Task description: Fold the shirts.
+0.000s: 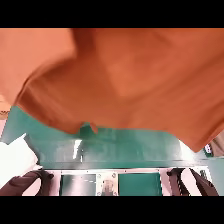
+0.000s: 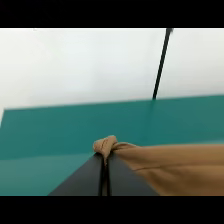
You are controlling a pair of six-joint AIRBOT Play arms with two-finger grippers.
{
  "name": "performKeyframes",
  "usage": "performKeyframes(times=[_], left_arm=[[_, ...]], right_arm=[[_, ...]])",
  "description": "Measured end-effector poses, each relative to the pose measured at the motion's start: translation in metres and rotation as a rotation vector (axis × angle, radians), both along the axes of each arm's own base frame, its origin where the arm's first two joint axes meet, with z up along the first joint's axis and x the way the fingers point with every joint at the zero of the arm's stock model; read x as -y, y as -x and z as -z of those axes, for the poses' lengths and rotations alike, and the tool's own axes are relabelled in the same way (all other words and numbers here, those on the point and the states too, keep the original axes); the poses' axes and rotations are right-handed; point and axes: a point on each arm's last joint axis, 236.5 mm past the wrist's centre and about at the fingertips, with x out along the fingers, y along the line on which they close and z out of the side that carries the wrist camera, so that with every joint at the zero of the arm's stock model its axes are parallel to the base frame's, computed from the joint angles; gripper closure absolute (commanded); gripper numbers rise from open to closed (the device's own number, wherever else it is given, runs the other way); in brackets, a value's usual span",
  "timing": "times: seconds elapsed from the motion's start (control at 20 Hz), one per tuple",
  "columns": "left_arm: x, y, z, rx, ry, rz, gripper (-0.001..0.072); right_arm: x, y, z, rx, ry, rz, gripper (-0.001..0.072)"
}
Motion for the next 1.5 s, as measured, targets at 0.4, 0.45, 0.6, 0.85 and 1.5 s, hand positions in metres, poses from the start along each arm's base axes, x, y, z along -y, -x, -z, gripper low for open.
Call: performKeyframes(times=[0.4, 0.45, 0.6, 0.85, 1.5], left_arm=[[0.039, -0.176, 0.208, -0.421, 0.155, 0.102, 0.0683], [0.041, -0.197, 0.235, -0.457, 0.172, 0.097, 0.0683], [0.044, -0.245, 0.312, -0.549, 0.225, 0.075, 0.0683], [0.041, -0.287, 0.399, -0.625, 0.270, 0.027, 0.0684], [0.035, -0.239, 0.484, -0.937, 0.092, 0.087, 0.0683]], right_arm=[[0.059, -0.147, 0.261, -0.428, -0.268, -0.053, 0.0696], [0.060, -0.162, 0.291, -0.470, -0.292, -0.056, 0.0696], [0.062, -0.201, 0.376, -0.589, -0.378, -0.070, 0.0696], [0.062, -0.253, 0.444, -0.640, -0.475, -0.123, 0.0695], [0.038, -0.195, 0.501, -1.002, -0.388, -0.374, 0.0696]])
